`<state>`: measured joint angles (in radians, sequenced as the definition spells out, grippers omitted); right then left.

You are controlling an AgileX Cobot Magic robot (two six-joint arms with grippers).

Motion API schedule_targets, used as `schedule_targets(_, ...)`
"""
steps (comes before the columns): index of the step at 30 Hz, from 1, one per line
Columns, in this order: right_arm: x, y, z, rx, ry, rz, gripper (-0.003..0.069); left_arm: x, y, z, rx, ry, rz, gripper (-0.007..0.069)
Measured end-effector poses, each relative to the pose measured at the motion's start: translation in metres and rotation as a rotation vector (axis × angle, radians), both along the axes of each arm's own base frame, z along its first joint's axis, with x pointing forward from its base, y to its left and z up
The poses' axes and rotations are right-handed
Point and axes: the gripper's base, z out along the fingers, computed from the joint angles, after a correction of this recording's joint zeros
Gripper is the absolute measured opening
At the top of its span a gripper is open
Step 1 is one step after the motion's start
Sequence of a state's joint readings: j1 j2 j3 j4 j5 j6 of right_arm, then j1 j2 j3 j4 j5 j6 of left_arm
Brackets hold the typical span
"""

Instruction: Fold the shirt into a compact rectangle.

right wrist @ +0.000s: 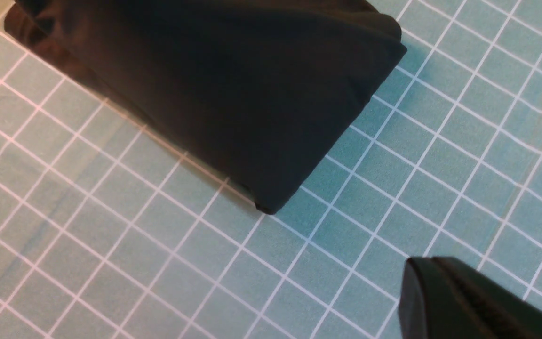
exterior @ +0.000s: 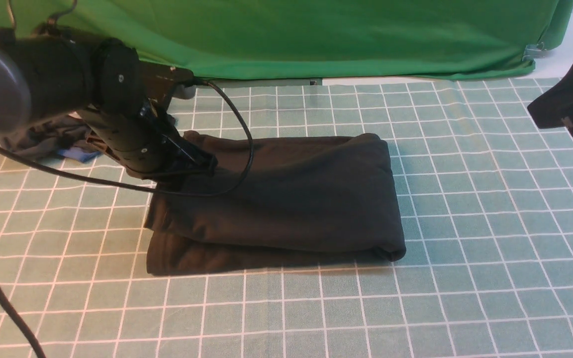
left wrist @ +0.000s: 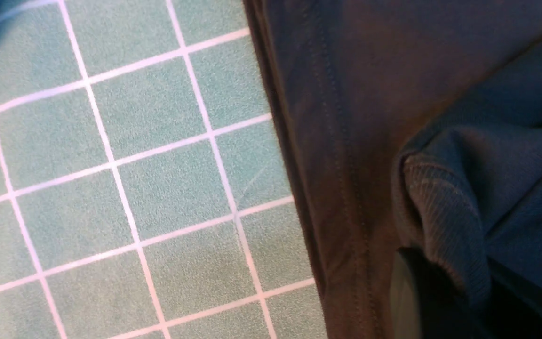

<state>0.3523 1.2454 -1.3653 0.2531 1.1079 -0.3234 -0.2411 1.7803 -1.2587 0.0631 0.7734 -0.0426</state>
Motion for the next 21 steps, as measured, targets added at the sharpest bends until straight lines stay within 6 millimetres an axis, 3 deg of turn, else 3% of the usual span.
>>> schedule_targets(6, 0.0, 0.001, 0.0, 0.008, 0.002, 0.002, 0.0002, 0.003, 0.0, -0.017, 0.024, 0.056, 0.003, 0.0083)
schedule_targets(10, 0.0, 0.001, 0.0, 0.008, 0.003, 0.001, 0.0002, 0.005, 0.004, -0.02, 0.075, 0.052, 0.005, 0.0218)
schedule_targets(16, 0.011, 0.005, -0.011, 0.005, 0.053, -0.02, 0.0002, 0.004, 0.012, 0.003, 0.134, -0.01, 0.044, 0.0403)
schedule_targets(21, 0.033, 0.013, -0.035, -0.023, 0.14, -0.021, 0.0002, -0.003, 0.016, 0.035, 0.138, -0.09, 0.058, 0.0447)
